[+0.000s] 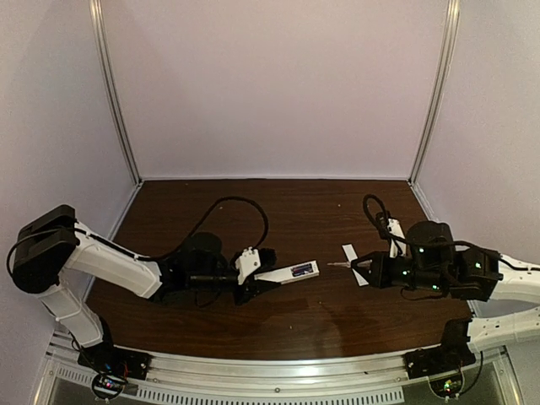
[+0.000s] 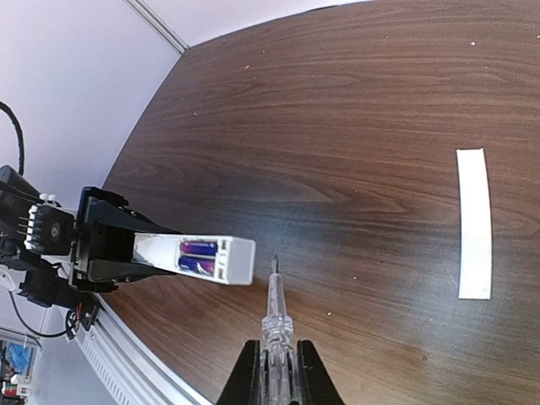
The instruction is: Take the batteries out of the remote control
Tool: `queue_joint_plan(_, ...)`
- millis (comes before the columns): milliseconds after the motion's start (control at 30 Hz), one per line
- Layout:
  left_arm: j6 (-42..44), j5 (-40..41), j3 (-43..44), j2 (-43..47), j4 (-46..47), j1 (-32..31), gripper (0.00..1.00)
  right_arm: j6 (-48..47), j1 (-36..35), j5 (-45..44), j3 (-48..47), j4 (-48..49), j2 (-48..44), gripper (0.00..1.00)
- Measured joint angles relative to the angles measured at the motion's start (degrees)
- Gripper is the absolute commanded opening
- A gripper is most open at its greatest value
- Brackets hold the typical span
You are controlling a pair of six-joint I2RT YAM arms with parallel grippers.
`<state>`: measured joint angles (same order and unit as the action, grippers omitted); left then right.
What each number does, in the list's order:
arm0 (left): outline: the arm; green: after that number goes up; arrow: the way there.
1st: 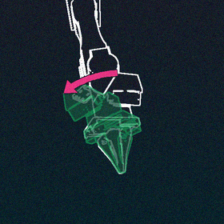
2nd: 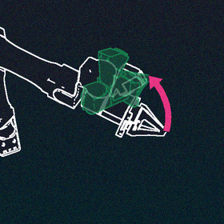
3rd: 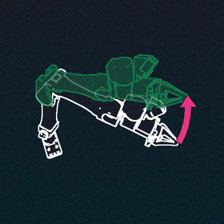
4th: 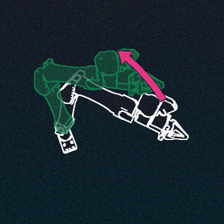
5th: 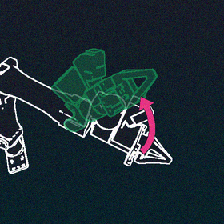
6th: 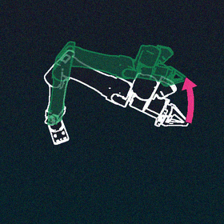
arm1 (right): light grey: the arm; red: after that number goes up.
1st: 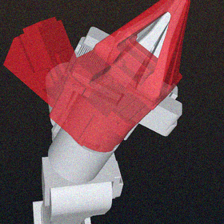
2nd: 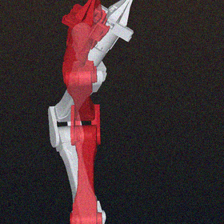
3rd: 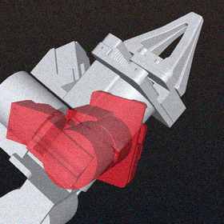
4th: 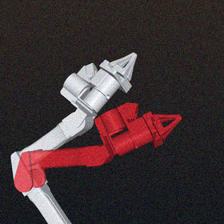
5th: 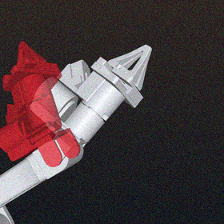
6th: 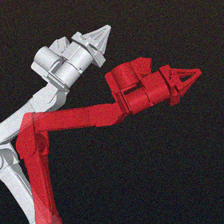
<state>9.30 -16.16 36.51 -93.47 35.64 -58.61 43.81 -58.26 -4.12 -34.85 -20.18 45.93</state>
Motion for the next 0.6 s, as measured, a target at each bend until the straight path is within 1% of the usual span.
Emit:
queue_joint_plan(167, -3.28, 8.48, -2.6, 1.53, 3.82, 0.0, 0.0, -2.47, 0.0, -3.28, -0.7, -0.26, 0.15, 0.0)
queue_joint_plan(300, -4.11, 11.08, -3.78, 1.38, 5.57, 0.0, 0.0, -4.46, 0.0, -5.18, -0.7, -0.39, 0.09, 0.0)
queue_joint_plan(467, -3.76, 11.8, -3.78, -0.2, 6.84, 0.0, 0.0, -6.62, 0.0, -6.36, 0.09, 0.33, -1.7, 0.0)
queue_joint_plan(600, -2.69, 10.45, -3.76, -0.5, 6.86, 0.0, 0.0, -8.15, 0.0, -6.34, 0.76, 1.64, -3.54, 0.0)
